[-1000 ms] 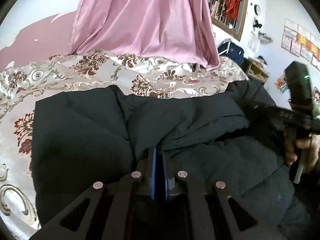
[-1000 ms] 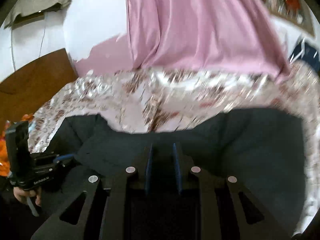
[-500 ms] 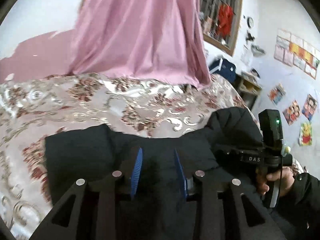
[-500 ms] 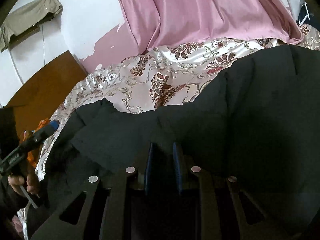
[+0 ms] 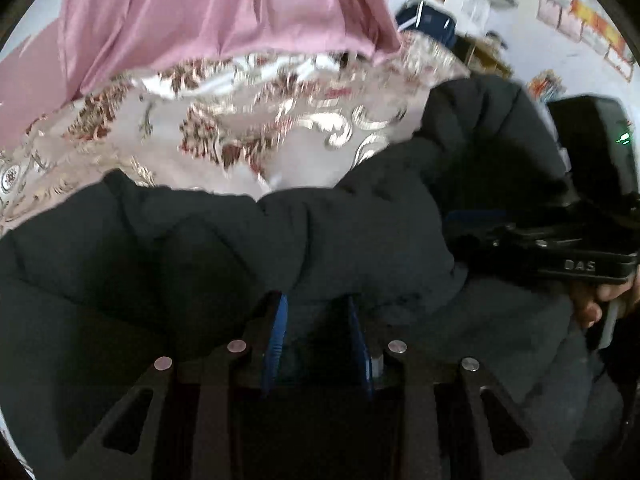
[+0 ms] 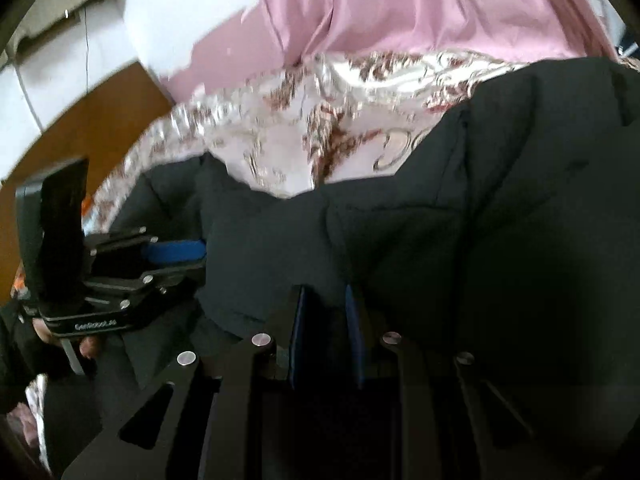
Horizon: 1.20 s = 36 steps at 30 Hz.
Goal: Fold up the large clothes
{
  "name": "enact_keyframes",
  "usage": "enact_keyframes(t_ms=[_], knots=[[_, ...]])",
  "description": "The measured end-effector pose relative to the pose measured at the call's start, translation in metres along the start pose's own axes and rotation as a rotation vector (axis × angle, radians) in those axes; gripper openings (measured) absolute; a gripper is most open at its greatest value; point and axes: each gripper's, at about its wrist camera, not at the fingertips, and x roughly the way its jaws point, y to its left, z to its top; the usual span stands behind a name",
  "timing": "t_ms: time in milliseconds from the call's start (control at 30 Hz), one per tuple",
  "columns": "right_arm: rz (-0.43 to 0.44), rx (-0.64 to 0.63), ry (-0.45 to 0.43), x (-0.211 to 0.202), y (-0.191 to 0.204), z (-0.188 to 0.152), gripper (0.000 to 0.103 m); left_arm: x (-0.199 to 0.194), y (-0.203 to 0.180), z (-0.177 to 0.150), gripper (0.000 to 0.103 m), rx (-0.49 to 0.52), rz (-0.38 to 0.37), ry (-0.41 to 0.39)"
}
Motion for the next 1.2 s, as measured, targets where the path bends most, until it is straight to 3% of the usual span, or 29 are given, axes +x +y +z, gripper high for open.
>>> enact_keyframes(t_ms=[233, 367, 467, 600, 667, 767, 867, 933, 967, 1067, 1200], knots=[[-0.097, -0.052, 0.099, 0.031, 0.01, 0.011, 0.018, 0.025, 0.001, 0.004, 0.027, -0.014, 0.064, 0.049], [-0.17, -0.096, 0.084, 0.035, 0.02, 0.008, 0.017, 0.027, -0.007, -0.005, 0.027, 0.016, 0.111, 0.002], [-0.184, -0.115, 0.024, 0.026, 0.024, 0.002, 0.018, 0.018, -0.009, -0.013, 0.026, 0.018, 0.114, -0.06], [-0.105, -0.082, -0.085, 0.003, 0.018, -0.009, 0.02, -0.002, -0.004, -0.024, 0.028, -0.041, 0.086, -0.168], [-0.054, -0.065, -0.141, -0.009, 0.014, -0.011, 0.026, -0.018, -0.001, -0.034, 0.029, -0.104, 0.069, -0.26], [-0.118, -0.094, -0.219, -0.027, 0.025, -0.013, 0.026, -0.034, 0.014, -0.051, 0.031, -0.234, 0.034, -0.363], [-0.149, -0.2, -0.306, -0.041, 0.052, -0.007, 0.026, -0.03, 0.021, -0.05, 0.03, -0.28, 0.008, -0.355], [-0.151, -0.227, -0.271, -0.034, 0.062, 0.002, 0.026, -0.028, 0.02, -0.05, 0.03, -0.273, 0.024, -0.343], [-0.135, -0.249, -0.218, -0.024, 0.067, 0.007, 0.026, -0.027, 0.018, -0.05, 0.03, -0.27, 0.03, -0.34], [-0.194, -0.253, -0.053, 0.01, 0.065, 0.01, 0.026, -0.026, 0.019, -0.051, 0.03, -0.278, 0.021, -0.337], [-0.12, -0.152, -0.02, 0.012, 0.043, 0.004, 0.027, -0.025, 0.02, -0.05, 0.03, -0.284, 0.017, -0.327]])
